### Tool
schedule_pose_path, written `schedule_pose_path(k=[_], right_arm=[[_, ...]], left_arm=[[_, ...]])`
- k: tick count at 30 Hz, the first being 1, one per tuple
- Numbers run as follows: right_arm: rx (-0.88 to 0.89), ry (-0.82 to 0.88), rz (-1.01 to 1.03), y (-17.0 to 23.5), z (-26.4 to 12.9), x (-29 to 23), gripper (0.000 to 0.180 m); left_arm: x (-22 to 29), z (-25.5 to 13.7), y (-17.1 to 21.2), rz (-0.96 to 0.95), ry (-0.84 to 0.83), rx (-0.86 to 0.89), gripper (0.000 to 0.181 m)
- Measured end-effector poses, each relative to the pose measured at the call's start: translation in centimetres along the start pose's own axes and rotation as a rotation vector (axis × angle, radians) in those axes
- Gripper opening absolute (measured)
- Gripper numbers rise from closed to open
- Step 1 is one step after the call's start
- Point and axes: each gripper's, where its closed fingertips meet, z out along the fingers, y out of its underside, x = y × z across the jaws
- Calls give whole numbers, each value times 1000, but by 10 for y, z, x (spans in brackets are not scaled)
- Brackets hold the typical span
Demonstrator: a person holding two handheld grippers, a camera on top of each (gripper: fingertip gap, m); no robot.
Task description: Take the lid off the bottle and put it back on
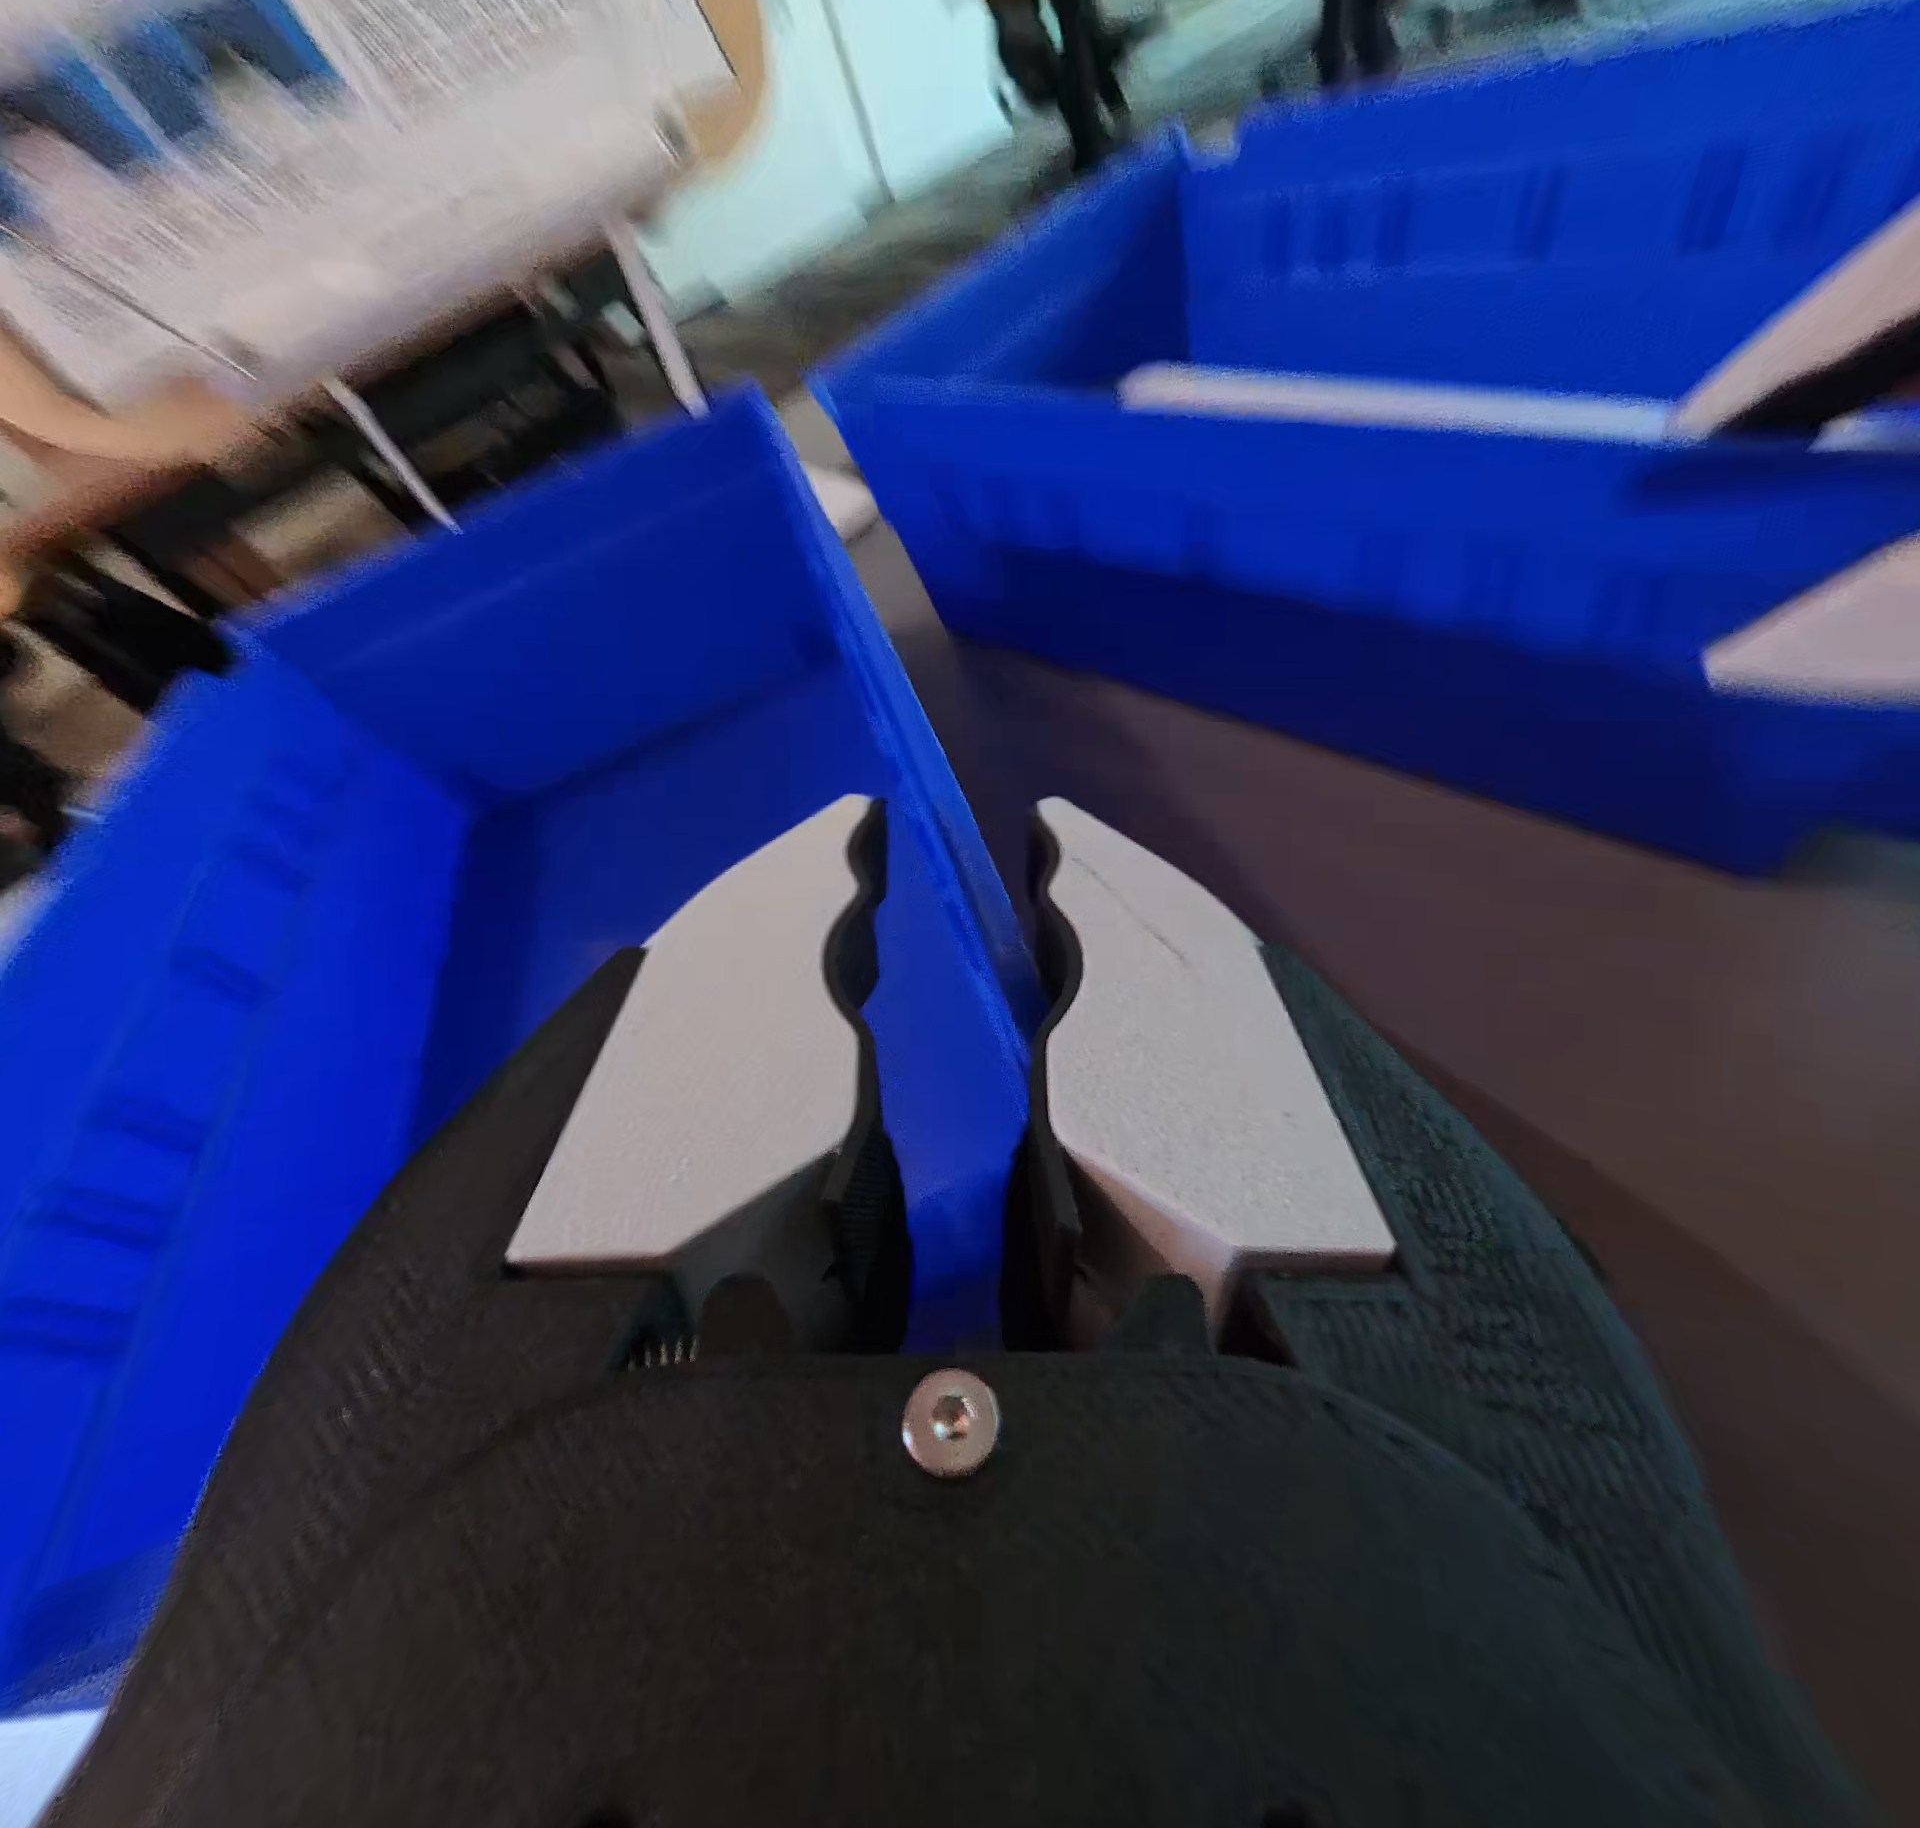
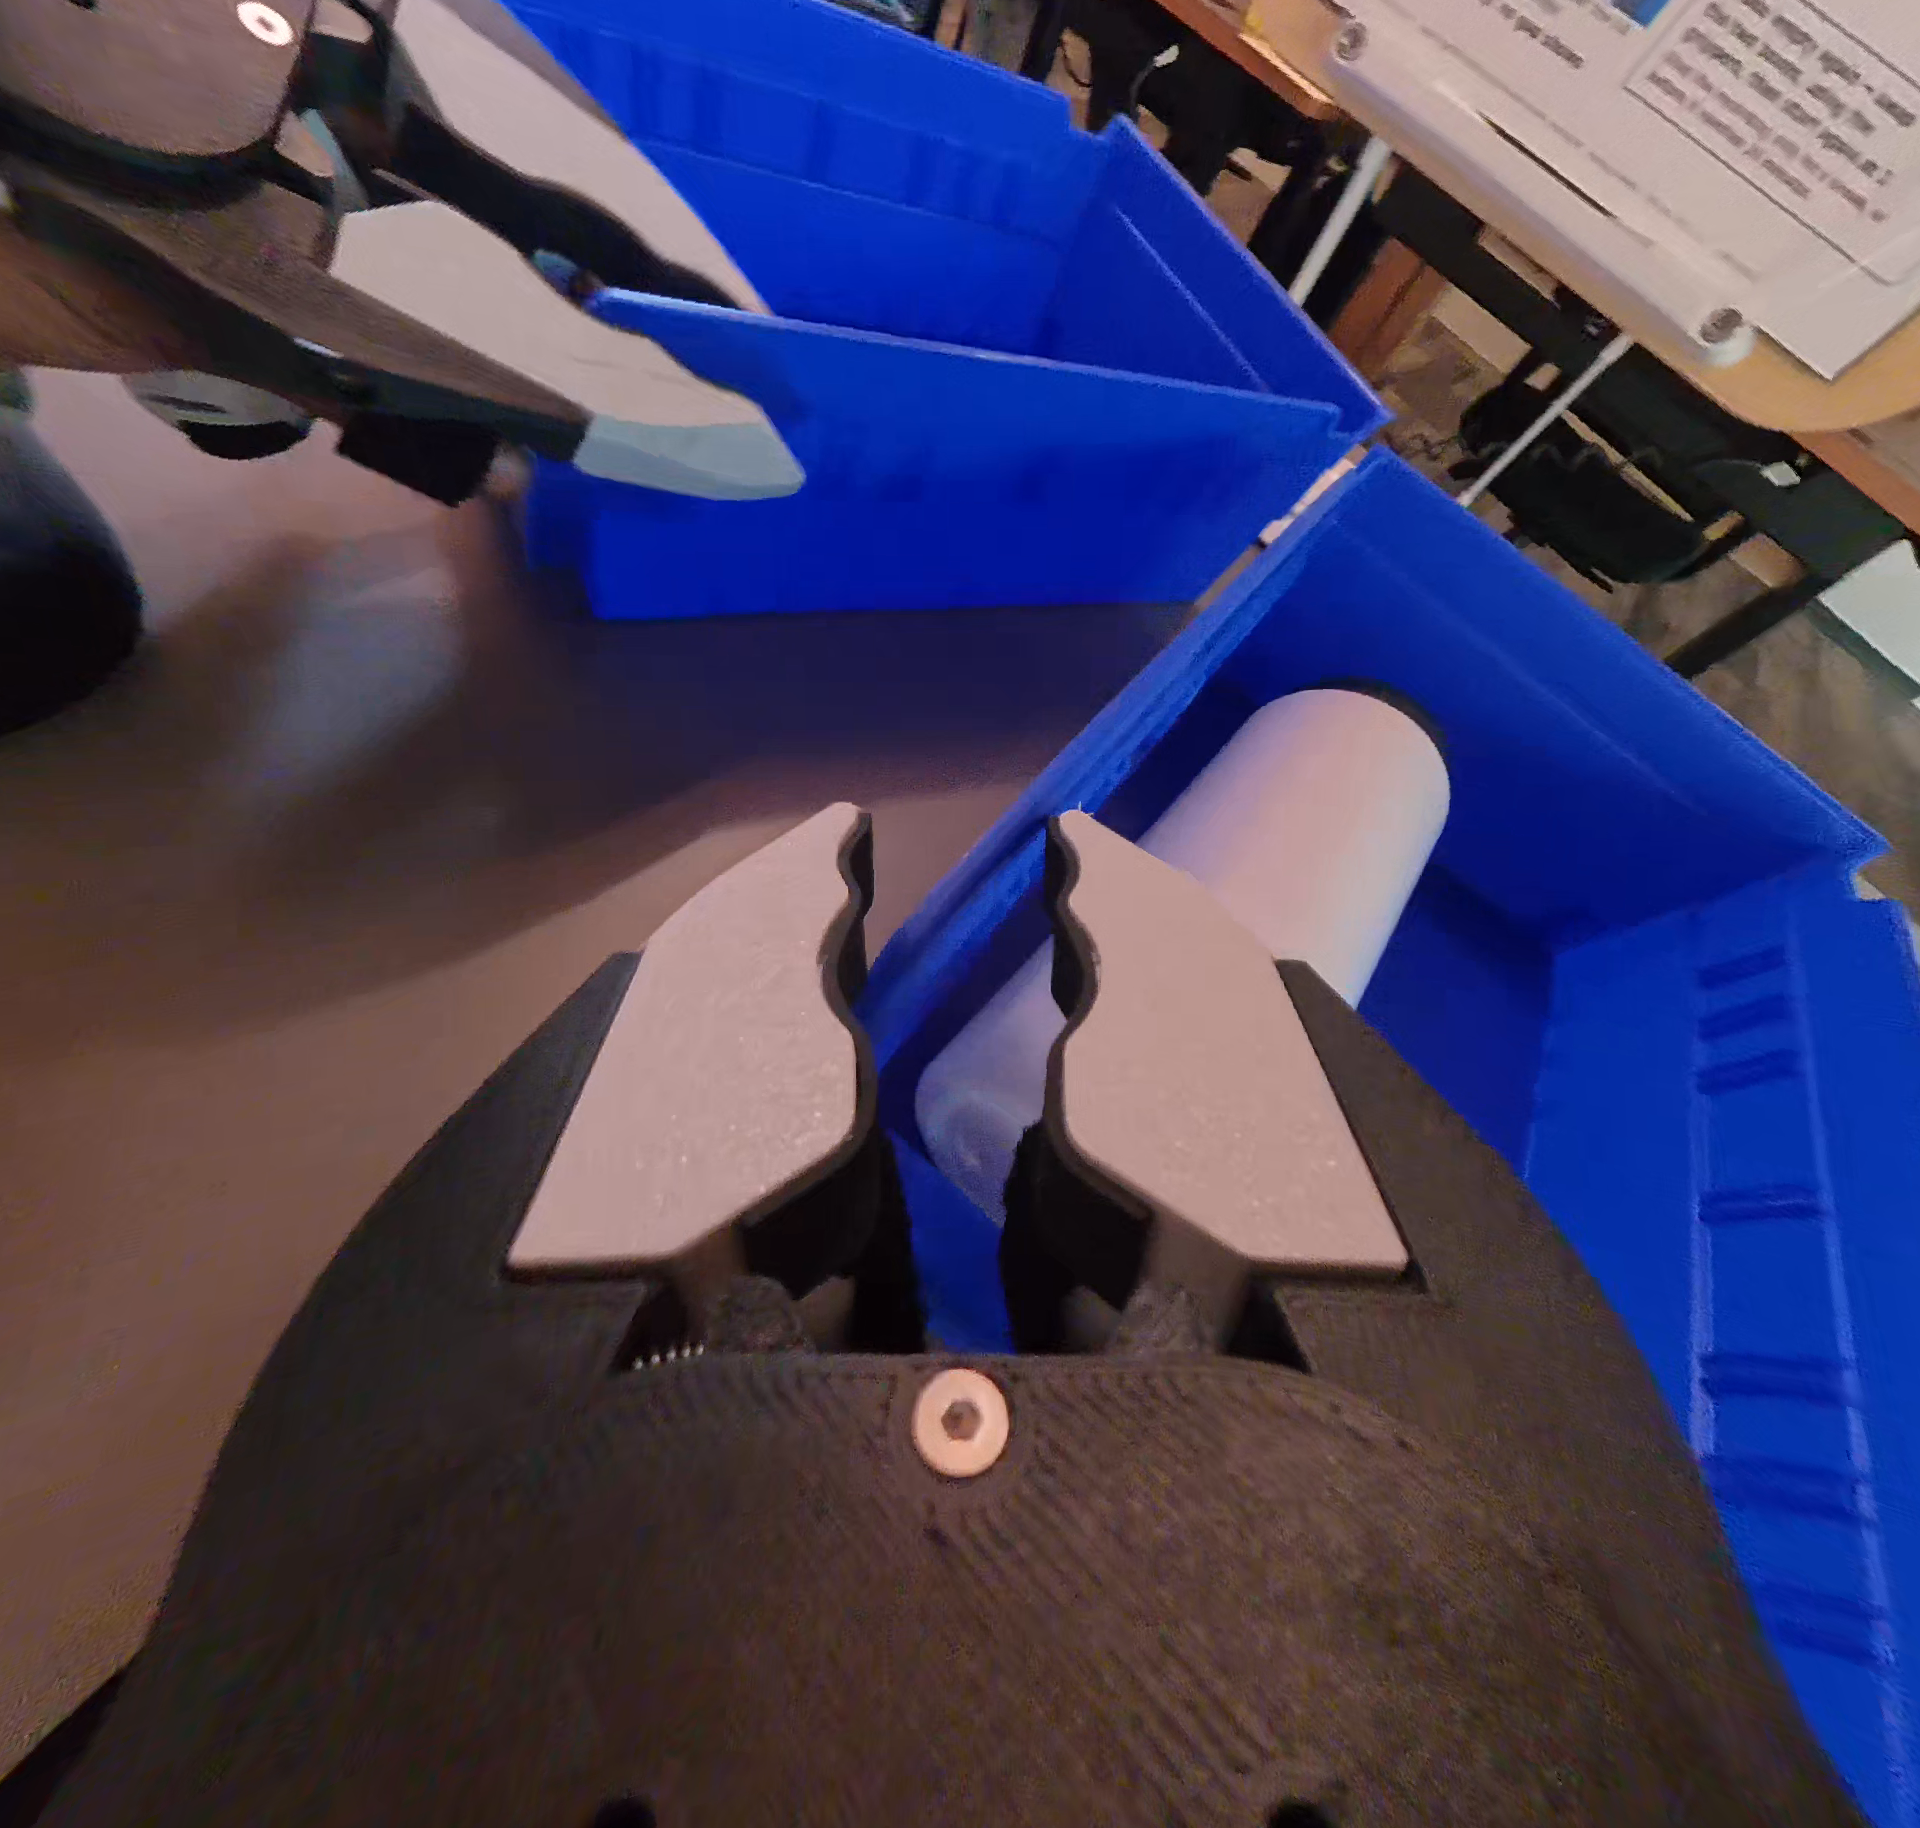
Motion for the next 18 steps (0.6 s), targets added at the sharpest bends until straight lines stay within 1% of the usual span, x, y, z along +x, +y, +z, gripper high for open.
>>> schedule_pose_path(k=[1,2,4,5,6,7,9,10,11,12,14,15,17,18], right_arm=[[18,-35,-11,-4,-2,-5,34],[83,-61,-9,-15,-7,-7,43],[257,-50,31,-41,-26,5,57],[332,9,56,-49,-39,21,64],[388,111,86,-51,-54,45,70],[416,238,118,-47,-69,72,72],[395,491,166,-22,-99,122,73],[348,586,182,-4,-110,141,74],[284,644,200,16,-115,154,74],[208,658,220,37,-114,163,75],[32,596,289,79,-100,166,86],[-44,559,325,96,-92,164,89],[-136,467,364,117,-75,154,87],[-159,426,367,121,-68,147,78]], left_arm=[[-5,-7,-15,21,-63,87,35],[-7,-19,-36,56,-126,202,44],[-1,-50,-79,112,-224,414,52],[9,-63,-96,120,-234,489,54],[24,-71,-109,116,-209,539,56],[40,-74,-116,95,-162,562,58],[71,-62,-116,11,-36,535,69],[84,-48,-109,-45,32,482,78],[96,-33,-99,-105,103,408,89],[107,-19,-89,-159,162,331,99],[124,2,-75,-221,230,224,106],[131,9,-70,-228,240,189,108],[137,21,-61,-211,220,133,108],[139,26,-57,-197,205,109,104]])
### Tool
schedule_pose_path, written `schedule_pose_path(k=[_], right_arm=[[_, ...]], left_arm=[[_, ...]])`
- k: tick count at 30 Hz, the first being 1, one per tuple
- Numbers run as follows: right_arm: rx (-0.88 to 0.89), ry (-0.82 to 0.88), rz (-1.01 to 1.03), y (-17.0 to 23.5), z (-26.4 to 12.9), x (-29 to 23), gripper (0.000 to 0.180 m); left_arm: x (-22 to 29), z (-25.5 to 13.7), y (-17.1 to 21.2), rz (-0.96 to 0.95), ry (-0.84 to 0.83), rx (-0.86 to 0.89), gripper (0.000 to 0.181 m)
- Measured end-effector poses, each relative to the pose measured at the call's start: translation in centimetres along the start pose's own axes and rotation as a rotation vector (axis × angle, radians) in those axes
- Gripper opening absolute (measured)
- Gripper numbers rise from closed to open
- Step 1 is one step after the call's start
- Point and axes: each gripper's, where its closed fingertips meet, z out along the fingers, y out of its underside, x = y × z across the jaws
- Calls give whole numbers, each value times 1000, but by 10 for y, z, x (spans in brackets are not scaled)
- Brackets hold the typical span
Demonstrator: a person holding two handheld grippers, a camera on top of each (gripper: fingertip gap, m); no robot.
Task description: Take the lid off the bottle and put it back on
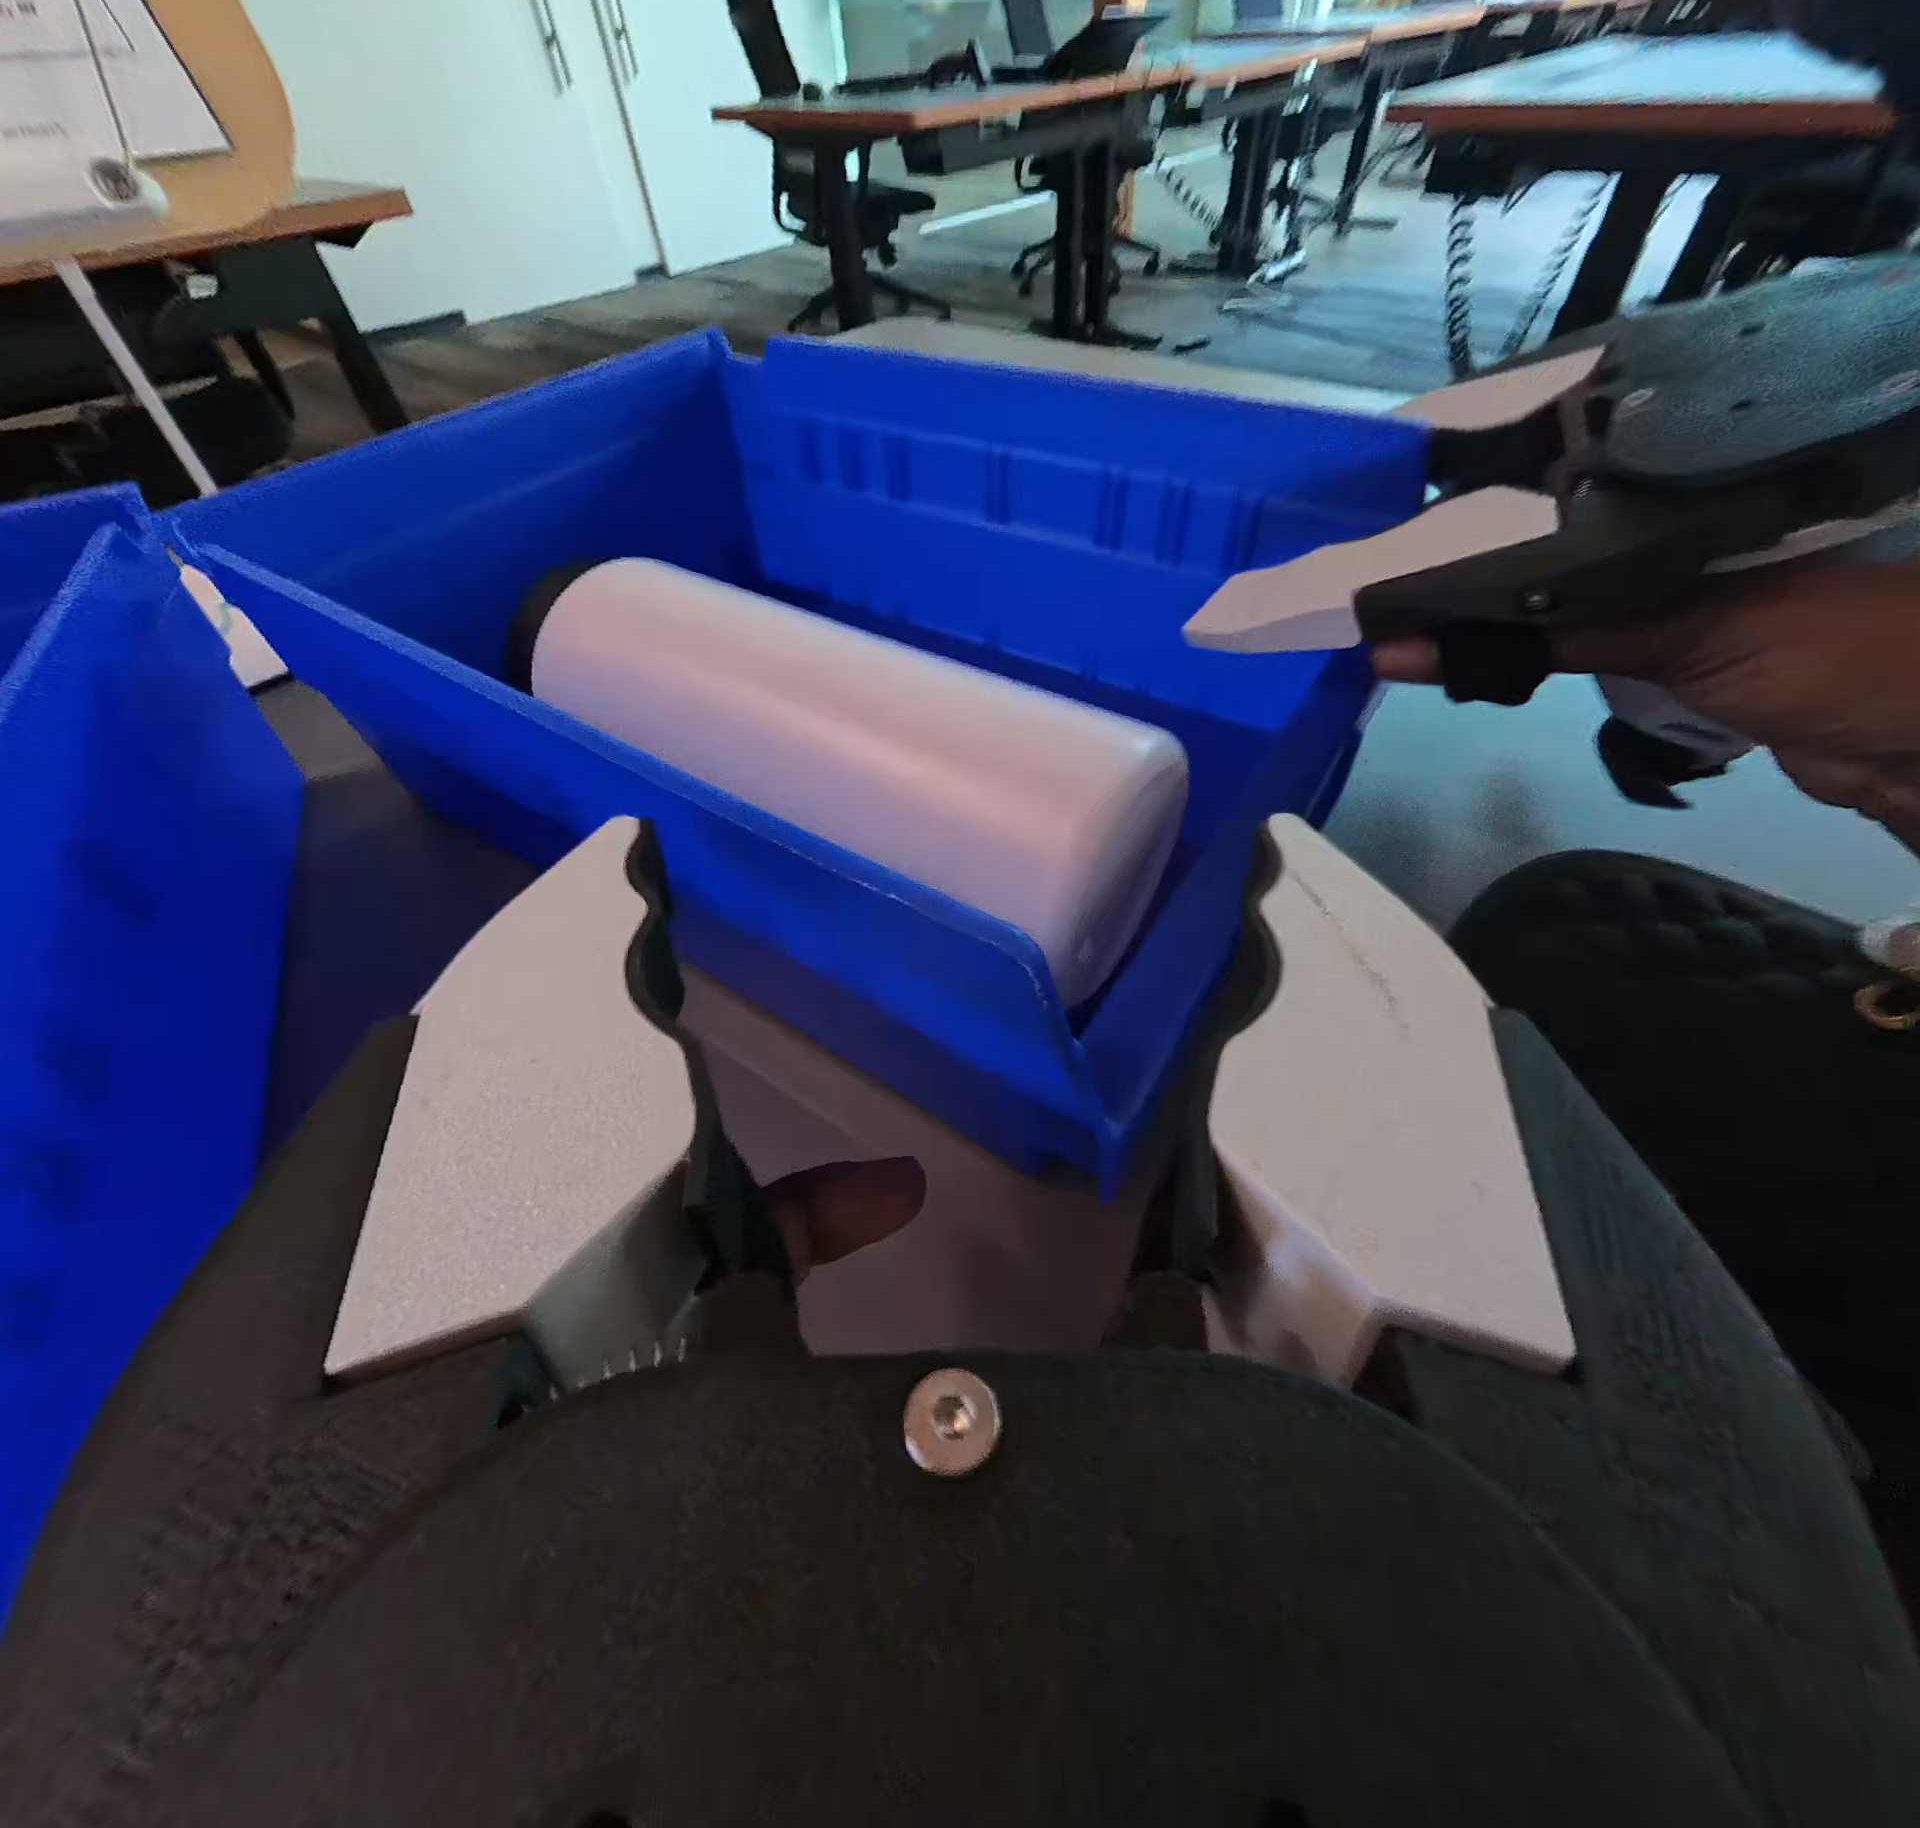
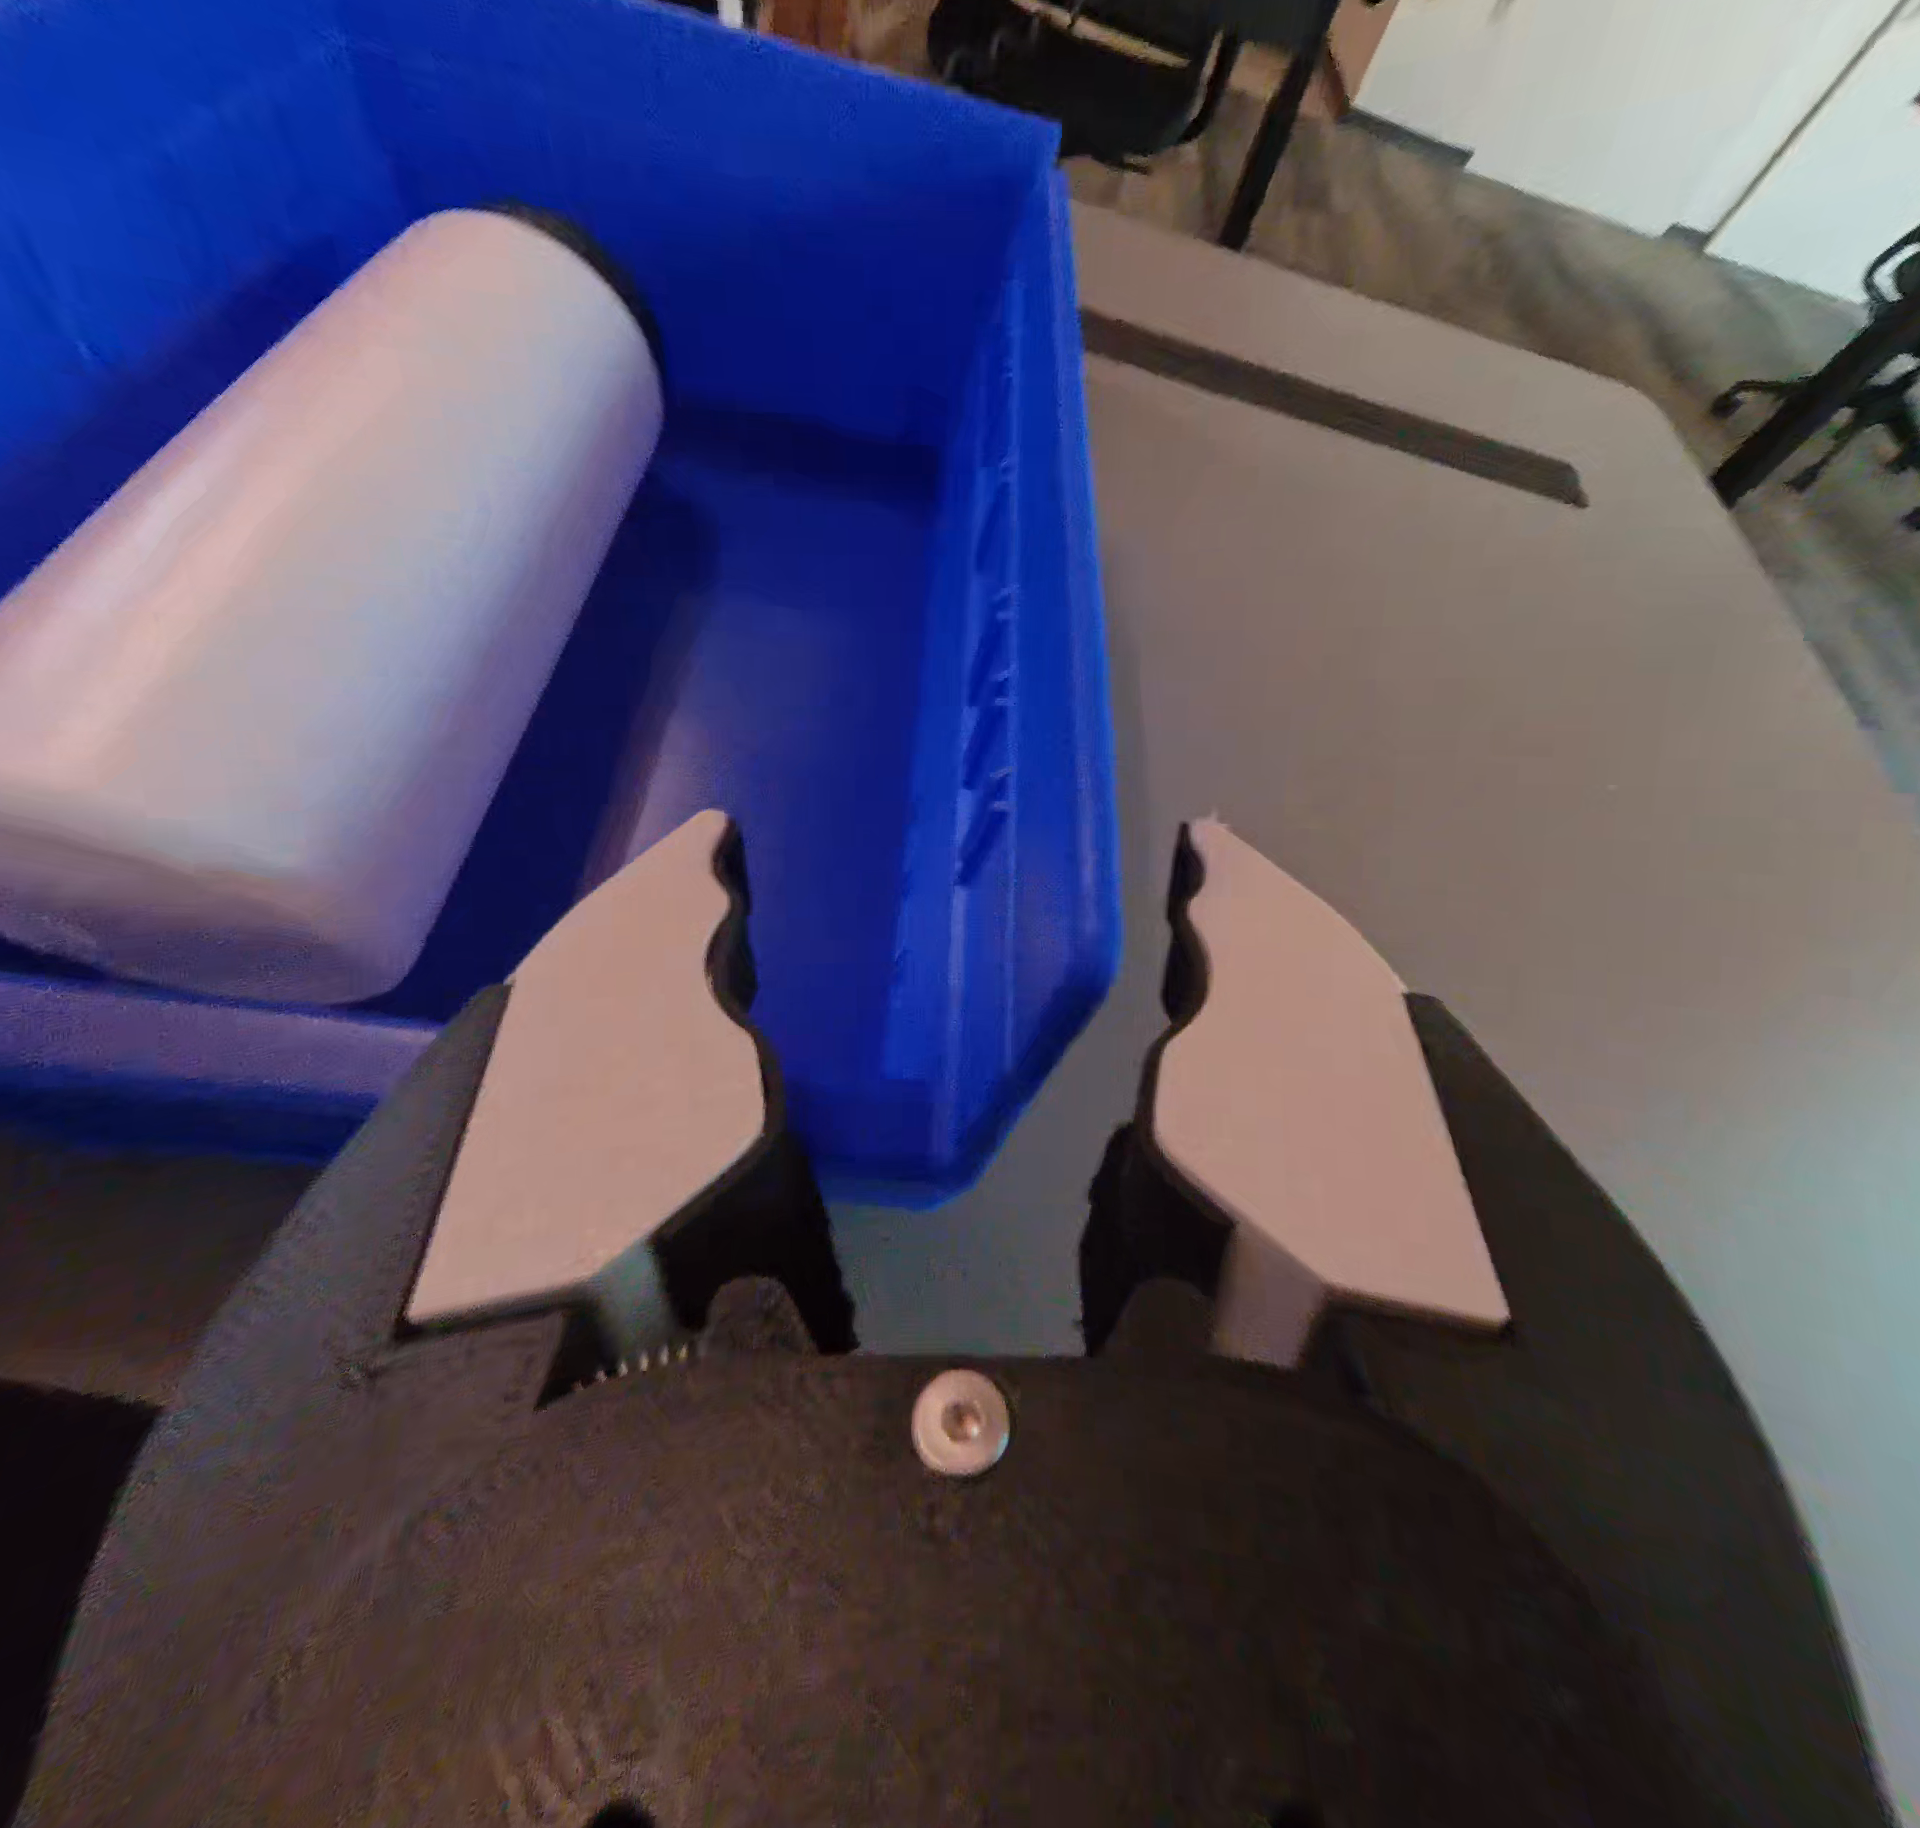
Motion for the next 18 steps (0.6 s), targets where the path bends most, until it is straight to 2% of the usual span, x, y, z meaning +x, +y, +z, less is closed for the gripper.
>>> schedule_pose_path(k=[1,2,3,7,8,12,15,18], right_arm=[[-24,-34,-24,4,2,-7,60],[-32,2,-49,4,0,-4,41],[-45,18,-92,5,-3,-2,14],[-34,12,-167,-3,-12,-11,10],[-29,42,-193,-8,-15,-11,10],[45,159,-217,-36,-35,-6,9],[156,202,-192,-68,-58,-5,9],[178,215,-193,-98,-77,-12,9]], left_arm=[[-2,4,4,11,-21,-22,97],[-9,6,7,23,-73,-35,90],[-20,6,9,49,-148,-45,73],[-42,1,7,28,-232,-70,43],[-47,-2,4,15,-248,-61,27],[-52,-11,-22,98,-267,23,23],[-55,-27,-57,156,-297,101,23],[-62,-49,-90,166,-292,112,23]])
